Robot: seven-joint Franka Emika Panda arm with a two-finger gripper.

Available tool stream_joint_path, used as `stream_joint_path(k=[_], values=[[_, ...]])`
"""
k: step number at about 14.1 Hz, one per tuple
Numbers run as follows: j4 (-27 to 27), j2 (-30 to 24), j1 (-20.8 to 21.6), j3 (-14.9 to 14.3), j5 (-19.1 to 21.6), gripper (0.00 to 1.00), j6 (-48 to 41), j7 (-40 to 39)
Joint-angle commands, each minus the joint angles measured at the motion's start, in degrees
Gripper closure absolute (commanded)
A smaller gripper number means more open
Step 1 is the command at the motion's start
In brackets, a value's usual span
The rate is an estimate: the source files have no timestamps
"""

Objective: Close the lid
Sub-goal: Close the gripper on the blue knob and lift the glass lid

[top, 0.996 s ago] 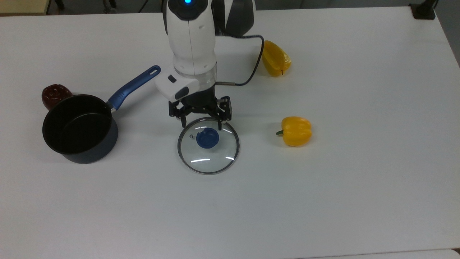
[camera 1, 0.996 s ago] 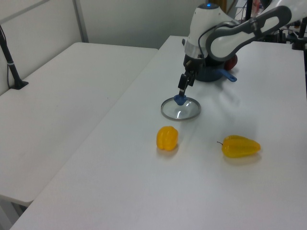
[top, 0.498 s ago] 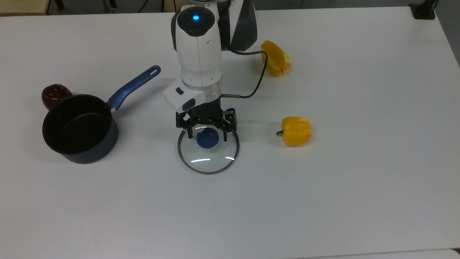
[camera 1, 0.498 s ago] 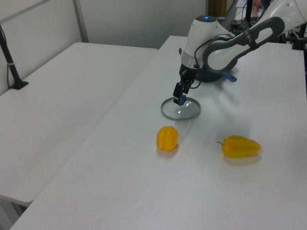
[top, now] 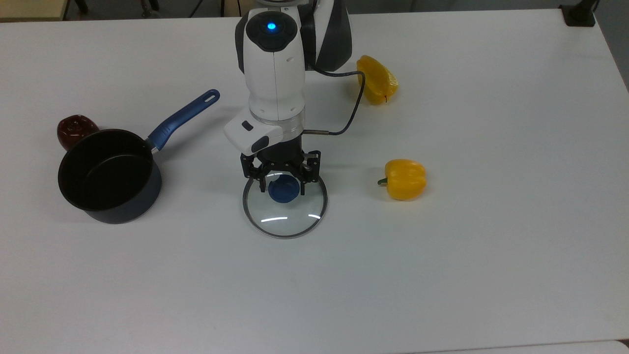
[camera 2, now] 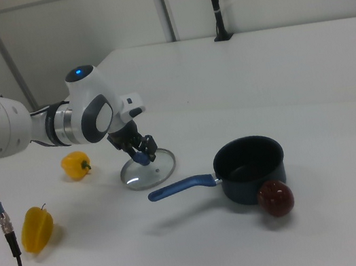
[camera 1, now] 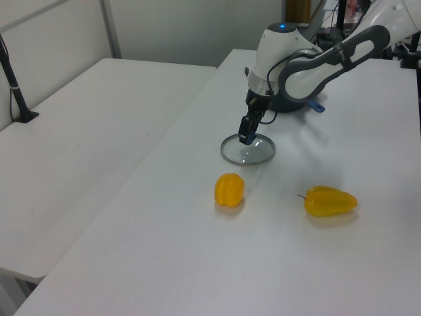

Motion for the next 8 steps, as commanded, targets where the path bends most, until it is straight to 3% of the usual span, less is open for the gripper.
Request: stream_joint_path(k=[1, 3, 8], values=[[0.09, -0.53, 0.52, -0.4, -0.96, 0.39, 0.73, 2.36], [0.09, -1.5, 0.43, -0.4, -0.96, 0.44, 0.11, 3.76], [0.53, -6.24, -0.09, -0.57, -0.61, 0.44, -7.17, 6.93]])
